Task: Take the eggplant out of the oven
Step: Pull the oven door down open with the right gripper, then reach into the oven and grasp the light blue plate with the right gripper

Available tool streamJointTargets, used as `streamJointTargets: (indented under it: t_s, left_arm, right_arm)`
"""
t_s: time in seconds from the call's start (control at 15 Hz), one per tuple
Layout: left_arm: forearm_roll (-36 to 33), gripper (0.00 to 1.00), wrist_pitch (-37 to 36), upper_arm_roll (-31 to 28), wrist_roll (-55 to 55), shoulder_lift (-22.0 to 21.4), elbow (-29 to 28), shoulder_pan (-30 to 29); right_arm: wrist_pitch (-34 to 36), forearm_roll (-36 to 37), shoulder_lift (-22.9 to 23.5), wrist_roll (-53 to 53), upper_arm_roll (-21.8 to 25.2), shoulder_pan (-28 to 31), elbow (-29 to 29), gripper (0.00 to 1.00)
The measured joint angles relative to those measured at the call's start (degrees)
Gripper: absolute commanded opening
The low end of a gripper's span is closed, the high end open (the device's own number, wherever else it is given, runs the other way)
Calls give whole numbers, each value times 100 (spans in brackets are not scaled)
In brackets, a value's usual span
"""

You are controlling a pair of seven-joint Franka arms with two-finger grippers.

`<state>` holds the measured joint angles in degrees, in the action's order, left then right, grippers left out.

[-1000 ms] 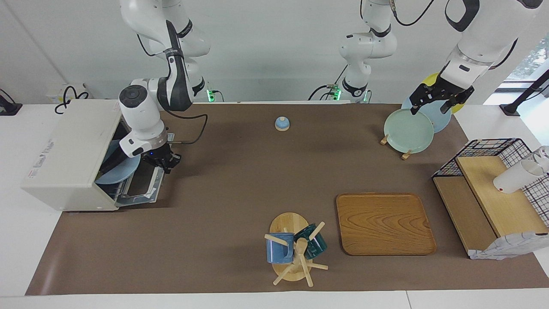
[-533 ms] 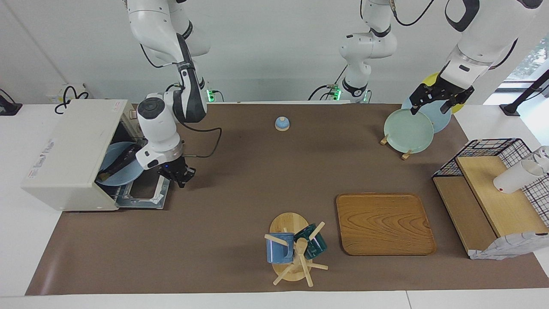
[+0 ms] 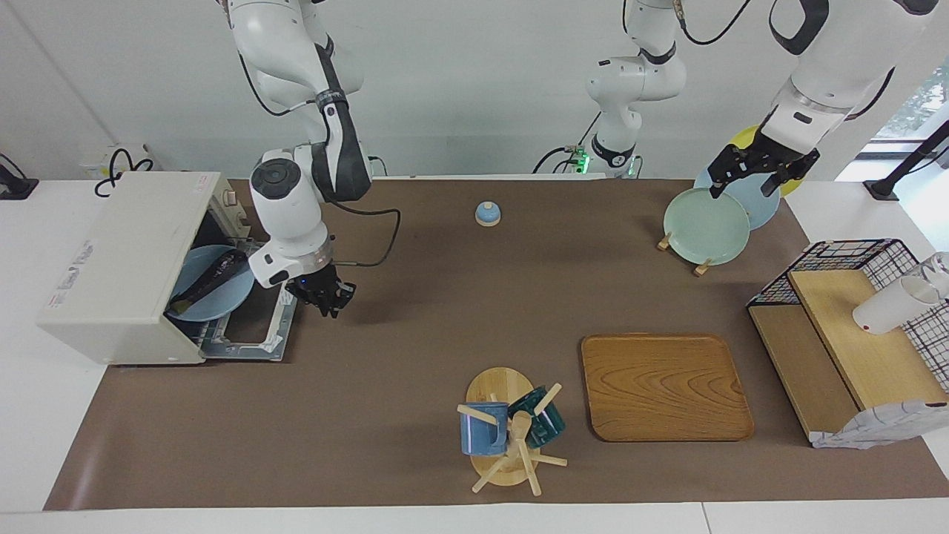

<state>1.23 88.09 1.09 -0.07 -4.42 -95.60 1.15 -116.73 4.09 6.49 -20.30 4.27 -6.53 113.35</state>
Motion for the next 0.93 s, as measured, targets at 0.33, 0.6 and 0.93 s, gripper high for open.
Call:
streamJointTargets:
  t_s: [0.33,0.6,0.93]
  left_arm:
    - [0,100,0,0,0,0,0,0]
    - [0,100,0,0,0,0,0,0]
    - [0,100,0,0,0,0,0,0]
  right_arm:
    - [20,191,-13,172,0,380,262,51]
    - [20,552,-52,406,-8,399,362,51]
    - [-151,649,-117,610,-4,502,578,37]
